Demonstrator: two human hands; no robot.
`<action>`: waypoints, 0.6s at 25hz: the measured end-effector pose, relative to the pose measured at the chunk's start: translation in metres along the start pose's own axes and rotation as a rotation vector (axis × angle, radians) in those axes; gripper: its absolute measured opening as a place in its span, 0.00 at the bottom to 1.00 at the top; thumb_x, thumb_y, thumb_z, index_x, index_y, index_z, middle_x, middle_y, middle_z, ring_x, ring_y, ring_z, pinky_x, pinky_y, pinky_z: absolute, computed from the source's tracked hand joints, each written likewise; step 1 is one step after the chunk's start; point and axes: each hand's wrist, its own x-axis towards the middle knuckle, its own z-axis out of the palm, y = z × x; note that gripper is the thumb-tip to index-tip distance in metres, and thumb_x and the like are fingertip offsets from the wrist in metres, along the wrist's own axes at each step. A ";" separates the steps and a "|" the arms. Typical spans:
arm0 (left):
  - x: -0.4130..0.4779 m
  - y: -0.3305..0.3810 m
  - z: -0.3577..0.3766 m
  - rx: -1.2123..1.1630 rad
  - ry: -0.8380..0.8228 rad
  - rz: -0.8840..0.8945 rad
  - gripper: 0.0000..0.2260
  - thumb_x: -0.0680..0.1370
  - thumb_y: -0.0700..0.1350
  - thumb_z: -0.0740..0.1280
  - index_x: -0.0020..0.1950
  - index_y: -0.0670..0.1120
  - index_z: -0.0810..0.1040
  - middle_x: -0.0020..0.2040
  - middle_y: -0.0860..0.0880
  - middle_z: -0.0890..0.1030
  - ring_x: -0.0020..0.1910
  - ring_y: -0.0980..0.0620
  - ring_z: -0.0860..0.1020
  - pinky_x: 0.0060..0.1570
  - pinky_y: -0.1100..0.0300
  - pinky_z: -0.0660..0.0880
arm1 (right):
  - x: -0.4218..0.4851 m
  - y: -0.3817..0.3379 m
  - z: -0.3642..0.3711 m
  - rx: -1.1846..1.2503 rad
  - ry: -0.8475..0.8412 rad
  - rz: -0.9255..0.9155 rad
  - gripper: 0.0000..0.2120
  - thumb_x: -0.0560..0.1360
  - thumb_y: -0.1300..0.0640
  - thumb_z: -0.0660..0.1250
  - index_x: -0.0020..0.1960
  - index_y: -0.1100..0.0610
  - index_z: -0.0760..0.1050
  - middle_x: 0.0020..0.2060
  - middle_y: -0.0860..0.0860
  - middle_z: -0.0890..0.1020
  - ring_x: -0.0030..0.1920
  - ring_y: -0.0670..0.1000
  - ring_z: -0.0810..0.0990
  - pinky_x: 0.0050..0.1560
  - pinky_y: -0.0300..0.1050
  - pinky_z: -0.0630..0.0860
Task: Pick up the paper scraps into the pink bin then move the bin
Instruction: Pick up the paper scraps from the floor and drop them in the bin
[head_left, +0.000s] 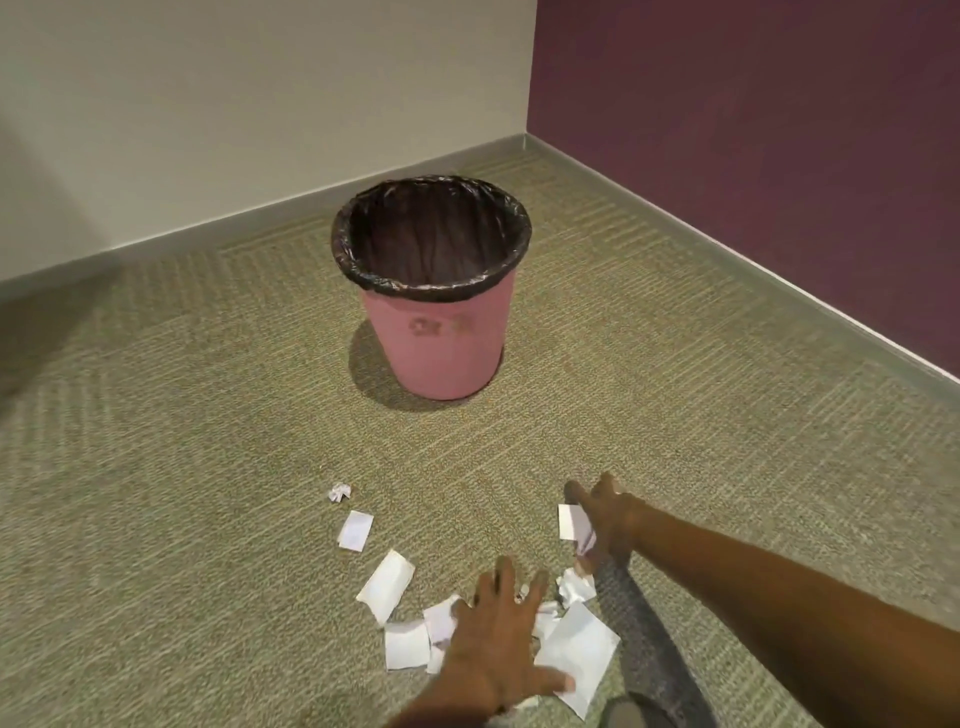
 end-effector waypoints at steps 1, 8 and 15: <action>0.003 0.008 0.011 0.057 -0.031 0.019 0.50 0.68 0.69 0.67 0.76 0.58 0.37 0.78 0.41 0.37 0.76 0.34 0.45 0.67 0.30 0.56 | -0.005 -0.005 0.011 -0.042 0.088 -0.028 0.46 0.67 0.52 0.78 0.75 0.46 0.52 0.73 0.62 0.56 0.63 0.66 0.72 0.56 0.57 0.78; 0.016 0.030 0.032 0.145 0.082 0.105 0.32 0.75 0.47 0.70 0.73 0.45 0.57 0.76 0.36 0.51 0.72 0.33 0.57 0.62 0.38 0.66 | -0.012 -0.020 0.045 -0.236 0.338 -0.170 0.22 0.72 0.65 0.69 0.64 0.58 0.69 0.62 0.58 0.70 0.57 0.61 0.74 0.49 0.52 0.75; 0.022 0.022 0.030 -0.147 0.214 0.144 0.11 0.75 0.32 0.61 0.55 0.41 0.76 0.62 0.42 0.69 0.54 0.40 0.76 0.53 0.48 0.75 | -0.009 -0.025 0.028 -0.132 0.299 -0.222 0.22 0.70 0.65 0.71 0.64 0.58 0.75 0.59 0.57 0.78 0.58 0.59 0.79 0.54 0.49 0.76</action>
